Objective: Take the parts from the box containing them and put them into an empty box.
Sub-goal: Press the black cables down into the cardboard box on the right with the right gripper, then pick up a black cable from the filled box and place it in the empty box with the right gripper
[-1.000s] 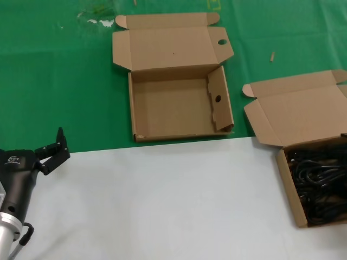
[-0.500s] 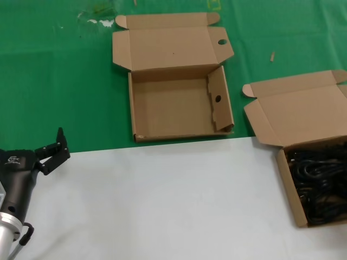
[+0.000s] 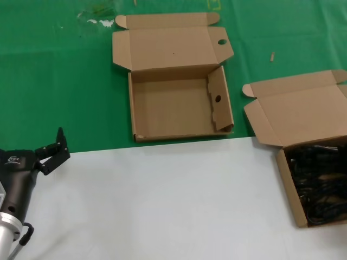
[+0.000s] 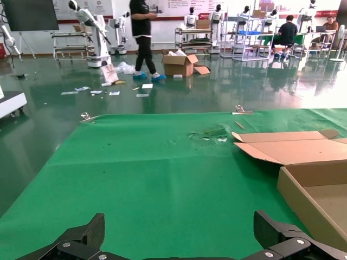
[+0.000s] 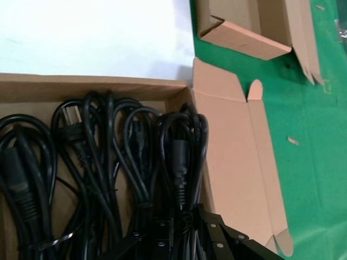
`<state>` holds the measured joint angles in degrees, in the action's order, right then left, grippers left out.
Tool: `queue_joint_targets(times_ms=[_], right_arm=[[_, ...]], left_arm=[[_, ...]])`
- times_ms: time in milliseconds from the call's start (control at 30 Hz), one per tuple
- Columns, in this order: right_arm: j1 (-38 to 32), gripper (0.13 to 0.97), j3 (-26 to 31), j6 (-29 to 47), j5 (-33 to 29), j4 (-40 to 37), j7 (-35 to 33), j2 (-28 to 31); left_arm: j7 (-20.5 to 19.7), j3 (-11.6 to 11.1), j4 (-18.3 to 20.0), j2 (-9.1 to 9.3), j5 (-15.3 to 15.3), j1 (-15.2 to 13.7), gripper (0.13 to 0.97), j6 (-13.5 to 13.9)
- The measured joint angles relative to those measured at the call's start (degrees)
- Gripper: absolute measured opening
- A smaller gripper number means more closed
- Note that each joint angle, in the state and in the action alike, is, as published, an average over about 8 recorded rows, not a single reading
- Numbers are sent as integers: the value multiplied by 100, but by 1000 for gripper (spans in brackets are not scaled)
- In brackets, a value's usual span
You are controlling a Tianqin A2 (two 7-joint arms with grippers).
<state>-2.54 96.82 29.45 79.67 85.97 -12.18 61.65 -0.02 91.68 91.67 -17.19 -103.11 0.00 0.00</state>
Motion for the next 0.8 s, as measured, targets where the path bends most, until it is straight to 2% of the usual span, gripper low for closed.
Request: queue_joint_targets(times_ms=[100, 300, 533, 667, 800], right_arm=[[-6, 246, -13, -10, 1, 35, 34, 12], [63, 218, -148, -50, -12, 248, 229, 88], [233, 201, -609, -6, -244, 1119, 1053, 157], [74, 201, -625, 166, -595, 1755, 1554, -81], [-386, 201, -261, 397, -1037, 2158, 1714, -578]], left_arm=[[0, 0, 0, 0, 0, 0, 966, 0], [0, 0, 0, 0, 0, 0, 966, 0], [0, 0, 0, 0, 0, 0, 966, 0], [0, 0, 0, 0, 0, 0, 966, 0], [0, 0, 0, 0, 0, 0, 966, 0]])
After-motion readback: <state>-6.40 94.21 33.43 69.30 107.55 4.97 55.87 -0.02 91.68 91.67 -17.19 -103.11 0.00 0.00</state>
